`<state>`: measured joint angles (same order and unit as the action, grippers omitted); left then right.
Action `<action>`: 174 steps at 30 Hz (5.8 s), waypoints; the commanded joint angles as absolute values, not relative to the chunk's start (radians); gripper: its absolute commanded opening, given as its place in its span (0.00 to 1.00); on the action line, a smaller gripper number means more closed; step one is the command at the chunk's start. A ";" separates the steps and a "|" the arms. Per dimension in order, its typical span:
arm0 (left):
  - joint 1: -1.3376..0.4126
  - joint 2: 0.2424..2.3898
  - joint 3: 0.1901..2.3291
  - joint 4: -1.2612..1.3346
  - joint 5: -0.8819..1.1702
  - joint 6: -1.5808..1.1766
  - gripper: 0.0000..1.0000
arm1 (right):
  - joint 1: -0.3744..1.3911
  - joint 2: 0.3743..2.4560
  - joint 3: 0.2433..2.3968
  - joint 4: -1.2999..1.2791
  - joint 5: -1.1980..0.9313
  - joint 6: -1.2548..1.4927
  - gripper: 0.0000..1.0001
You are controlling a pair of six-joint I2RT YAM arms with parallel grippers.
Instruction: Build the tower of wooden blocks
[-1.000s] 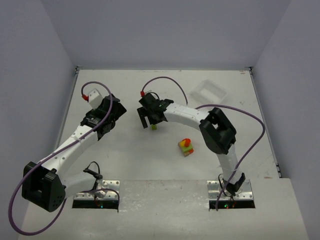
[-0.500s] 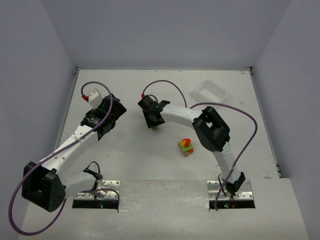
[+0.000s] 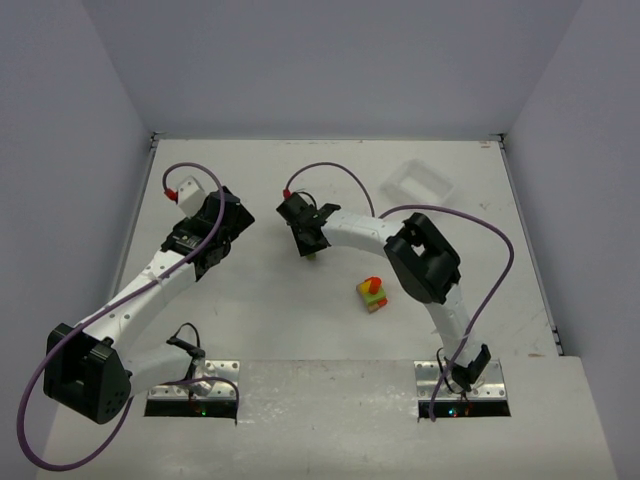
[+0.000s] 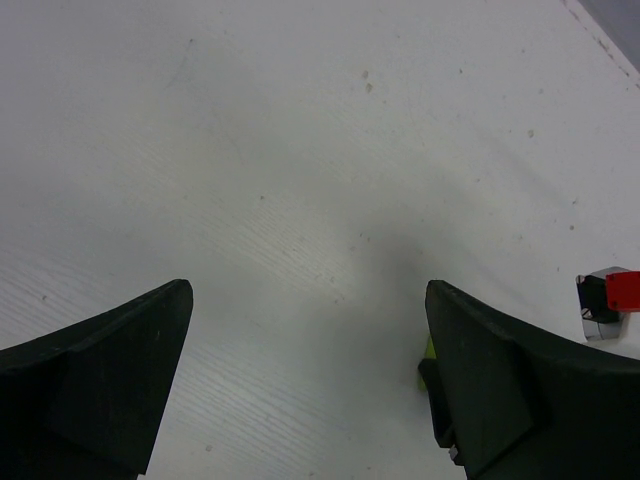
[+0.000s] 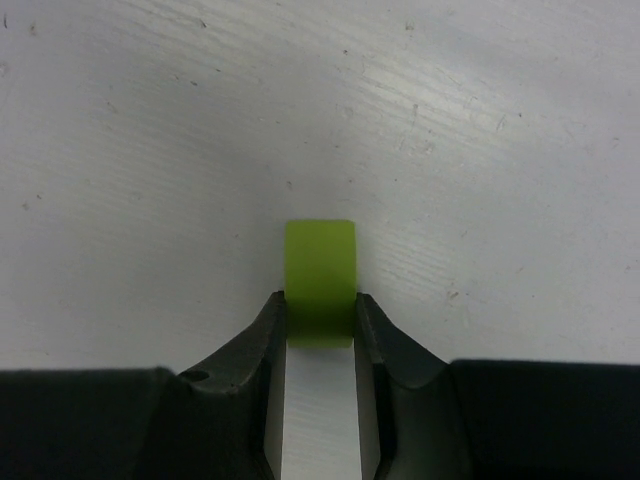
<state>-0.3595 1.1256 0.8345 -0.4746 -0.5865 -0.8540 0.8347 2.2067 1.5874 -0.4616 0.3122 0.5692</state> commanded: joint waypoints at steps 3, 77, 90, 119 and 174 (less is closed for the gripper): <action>-0.356 1.099 0.834 -0.405 -0.580 -0.817 1.00 | 0.839 1.975 1.528 -0.418 0.310 0.393 0.15; -0.356 1.126 0.795 -0.341 -0.508 -0.764 1.00 | 0.830 1.285 0.900 -0.653 0.317 0.467 0.24; -0.356 1.125 0.795 -0.339 -0.502 -0.763 1.00 | 0.831 1.282 0.896 -0.640 0.315 0.467 0.26; -0.356 1.117 0.792 -0.337 -0.495 -0.759 1.00 | 0.830 1.295 0.891 -0.635 0.310 0.473 0.32; -0.356 0.905 0.722 -0.383 -0.561 -0.774 1.00 | 0.063 0.907 0.607 -0.585 0.122 0.574 0.99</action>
